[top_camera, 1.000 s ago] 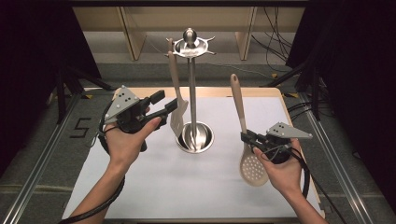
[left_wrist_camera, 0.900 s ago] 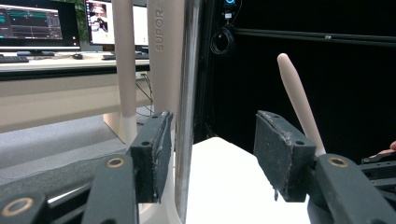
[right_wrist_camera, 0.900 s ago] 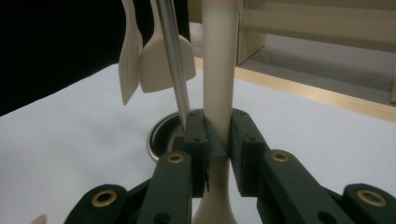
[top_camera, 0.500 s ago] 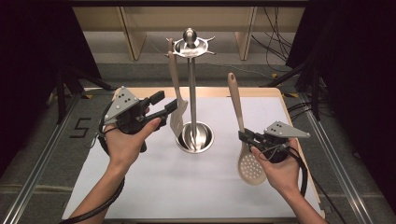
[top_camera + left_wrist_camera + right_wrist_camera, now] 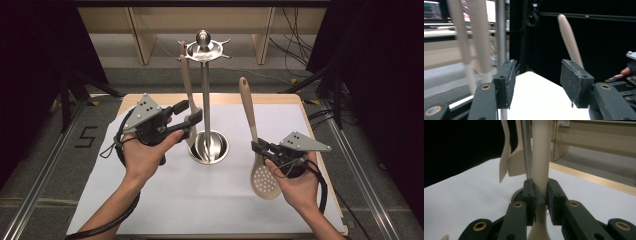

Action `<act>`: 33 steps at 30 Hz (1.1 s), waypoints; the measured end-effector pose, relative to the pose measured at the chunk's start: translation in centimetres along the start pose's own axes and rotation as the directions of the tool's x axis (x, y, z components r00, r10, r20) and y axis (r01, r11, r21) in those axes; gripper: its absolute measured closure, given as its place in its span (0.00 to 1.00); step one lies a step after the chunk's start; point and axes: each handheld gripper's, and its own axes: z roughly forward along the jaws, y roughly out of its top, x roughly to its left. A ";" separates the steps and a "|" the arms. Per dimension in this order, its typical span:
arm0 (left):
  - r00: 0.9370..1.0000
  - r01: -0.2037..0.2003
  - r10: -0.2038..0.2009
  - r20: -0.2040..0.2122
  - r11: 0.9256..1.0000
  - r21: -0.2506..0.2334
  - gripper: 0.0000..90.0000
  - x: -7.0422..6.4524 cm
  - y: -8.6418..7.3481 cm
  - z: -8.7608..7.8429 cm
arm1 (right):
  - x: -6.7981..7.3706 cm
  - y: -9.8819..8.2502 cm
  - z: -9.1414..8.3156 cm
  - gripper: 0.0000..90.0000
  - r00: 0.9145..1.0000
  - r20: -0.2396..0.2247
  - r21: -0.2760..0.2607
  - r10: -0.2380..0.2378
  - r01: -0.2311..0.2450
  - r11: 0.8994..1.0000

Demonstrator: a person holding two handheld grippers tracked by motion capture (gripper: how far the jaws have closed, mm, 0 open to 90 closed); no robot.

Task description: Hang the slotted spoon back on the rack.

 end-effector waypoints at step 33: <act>0.993 -0.009 -0.001 0.122 0.997 0.081 0.53 -3.7 0.1 4.7 | 2.8 1.4 1.2 0.88 0.997 -0.057 -0.002 -0.050 0.050 0.999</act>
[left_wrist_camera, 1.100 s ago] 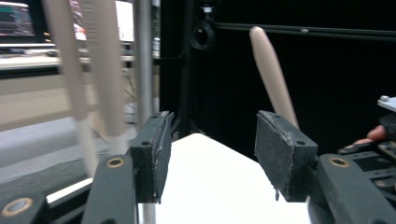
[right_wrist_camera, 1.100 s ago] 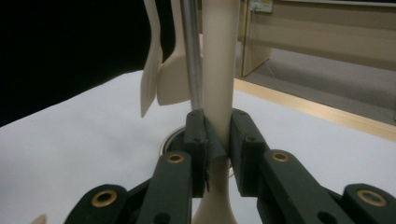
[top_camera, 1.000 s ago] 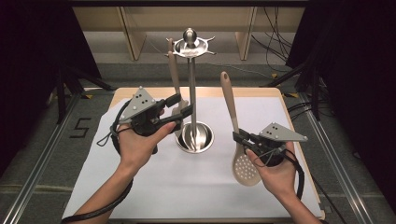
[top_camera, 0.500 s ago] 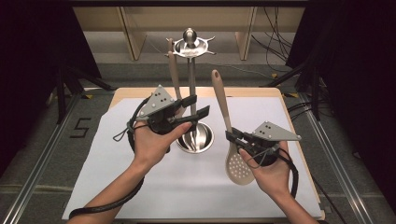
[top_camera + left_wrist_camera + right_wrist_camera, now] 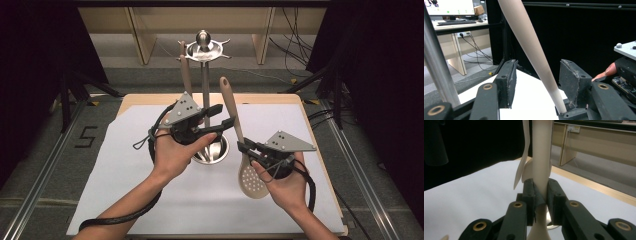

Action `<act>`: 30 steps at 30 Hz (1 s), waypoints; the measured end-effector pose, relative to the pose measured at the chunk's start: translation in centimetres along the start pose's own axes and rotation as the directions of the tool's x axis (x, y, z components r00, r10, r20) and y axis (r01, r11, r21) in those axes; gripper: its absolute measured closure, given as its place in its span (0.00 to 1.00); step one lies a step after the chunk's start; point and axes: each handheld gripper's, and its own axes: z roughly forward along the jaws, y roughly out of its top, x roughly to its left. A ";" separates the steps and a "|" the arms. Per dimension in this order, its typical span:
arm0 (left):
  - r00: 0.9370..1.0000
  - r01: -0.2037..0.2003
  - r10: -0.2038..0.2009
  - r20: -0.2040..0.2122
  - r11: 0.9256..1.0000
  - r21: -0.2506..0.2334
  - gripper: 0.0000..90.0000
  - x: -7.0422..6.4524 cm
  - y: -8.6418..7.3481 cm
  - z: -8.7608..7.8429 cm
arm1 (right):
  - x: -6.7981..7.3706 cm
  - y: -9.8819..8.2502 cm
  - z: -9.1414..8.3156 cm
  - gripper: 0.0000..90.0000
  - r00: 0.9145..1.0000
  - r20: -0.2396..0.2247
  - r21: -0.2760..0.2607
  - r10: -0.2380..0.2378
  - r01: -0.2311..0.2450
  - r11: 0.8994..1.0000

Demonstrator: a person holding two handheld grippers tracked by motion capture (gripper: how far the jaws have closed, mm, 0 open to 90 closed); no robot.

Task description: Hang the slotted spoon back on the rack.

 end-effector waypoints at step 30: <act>0.996 -0.016 0.019 0.085 0.999 -0.039 0.80 -0.9 0.2 0.1 | 0.8 0.0 0.7 0.88 0.998 -0.015 0.010 -0.053 0.053 0.999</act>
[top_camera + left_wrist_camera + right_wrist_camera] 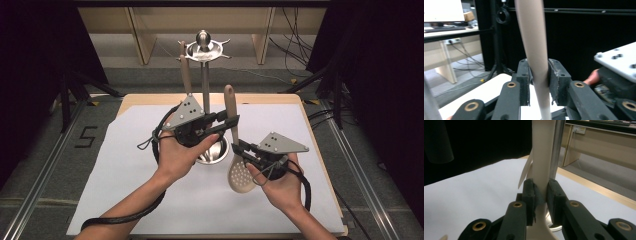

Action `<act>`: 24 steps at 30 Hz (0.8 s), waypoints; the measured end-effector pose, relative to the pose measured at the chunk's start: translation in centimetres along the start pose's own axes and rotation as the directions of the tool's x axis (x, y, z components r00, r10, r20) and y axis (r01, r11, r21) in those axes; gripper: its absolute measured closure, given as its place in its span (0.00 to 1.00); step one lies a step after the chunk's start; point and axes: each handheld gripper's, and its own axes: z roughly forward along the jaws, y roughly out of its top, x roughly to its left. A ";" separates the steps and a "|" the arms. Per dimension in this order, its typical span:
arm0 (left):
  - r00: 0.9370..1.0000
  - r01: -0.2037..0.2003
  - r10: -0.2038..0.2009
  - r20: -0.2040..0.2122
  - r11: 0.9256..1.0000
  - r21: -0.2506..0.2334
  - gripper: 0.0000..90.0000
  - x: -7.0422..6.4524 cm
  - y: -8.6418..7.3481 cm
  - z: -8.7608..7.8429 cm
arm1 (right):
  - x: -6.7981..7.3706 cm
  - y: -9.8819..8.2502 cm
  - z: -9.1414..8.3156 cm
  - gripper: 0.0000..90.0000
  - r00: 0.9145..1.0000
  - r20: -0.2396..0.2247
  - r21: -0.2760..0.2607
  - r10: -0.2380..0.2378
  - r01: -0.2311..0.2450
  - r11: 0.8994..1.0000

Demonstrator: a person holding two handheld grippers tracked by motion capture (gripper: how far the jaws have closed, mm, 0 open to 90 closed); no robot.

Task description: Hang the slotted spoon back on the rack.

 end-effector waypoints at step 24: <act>0.999 -0.012 0.011 0.049 1.000 0.022 0.83 0.4 0.1 -0.5 | -1.0 0.9 -0.2 0.73 0.992 -0.125 -0.069 -0.037 0.028 0.997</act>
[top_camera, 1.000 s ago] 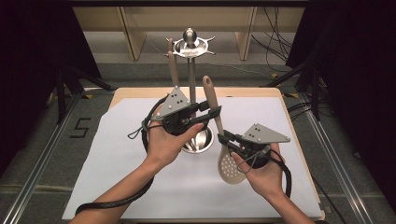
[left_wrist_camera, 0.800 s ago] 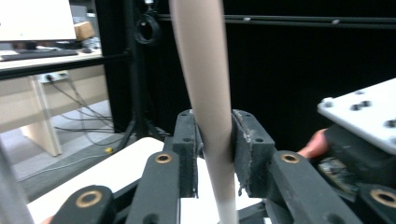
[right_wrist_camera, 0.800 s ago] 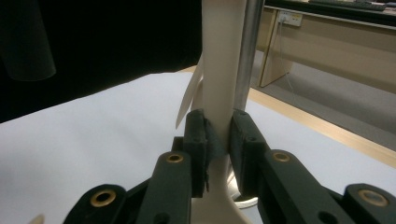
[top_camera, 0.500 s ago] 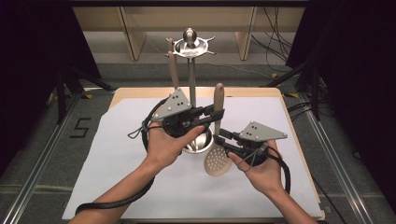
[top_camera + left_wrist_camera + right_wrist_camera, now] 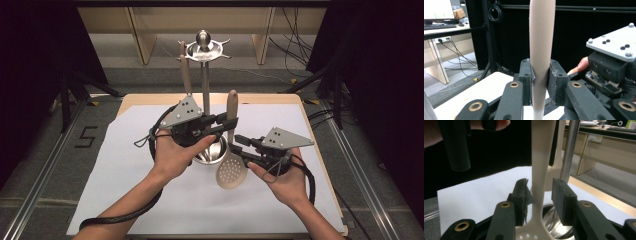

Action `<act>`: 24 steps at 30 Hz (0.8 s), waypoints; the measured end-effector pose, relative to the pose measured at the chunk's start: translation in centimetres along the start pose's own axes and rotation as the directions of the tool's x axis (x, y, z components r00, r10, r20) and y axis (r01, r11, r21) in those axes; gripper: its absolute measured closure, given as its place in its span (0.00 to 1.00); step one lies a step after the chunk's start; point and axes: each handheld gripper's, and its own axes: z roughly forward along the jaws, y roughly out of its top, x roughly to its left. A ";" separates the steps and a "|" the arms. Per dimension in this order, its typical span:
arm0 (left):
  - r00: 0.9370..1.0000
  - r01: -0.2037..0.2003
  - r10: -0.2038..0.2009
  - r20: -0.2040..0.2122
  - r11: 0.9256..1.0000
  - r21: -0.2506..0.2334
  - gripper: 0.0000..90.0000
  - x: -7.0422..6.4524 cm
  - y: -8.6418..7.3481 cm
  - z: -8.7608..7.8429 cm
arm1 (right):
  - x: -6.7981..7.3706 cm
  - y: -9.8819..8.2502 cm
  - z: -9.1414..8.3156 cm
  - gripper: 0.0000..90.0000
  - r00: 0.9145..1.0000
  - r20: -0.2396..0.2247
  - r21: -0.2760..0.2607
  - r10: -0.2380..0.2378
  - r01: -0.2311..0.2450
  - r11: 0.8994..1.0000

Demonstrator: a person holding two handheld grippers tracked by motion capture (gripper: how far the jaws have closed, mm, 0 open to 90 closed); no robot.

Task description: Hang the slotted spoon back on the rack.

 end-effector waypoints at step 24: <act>0.999 0.006 -0.006 0.032 1.000 0.013 0.83 0.1 0.0 -0.1 | -0.6 1.2 -0.1 0.77 0.996 -0.091 -0.030 -0.008 0.005 1.000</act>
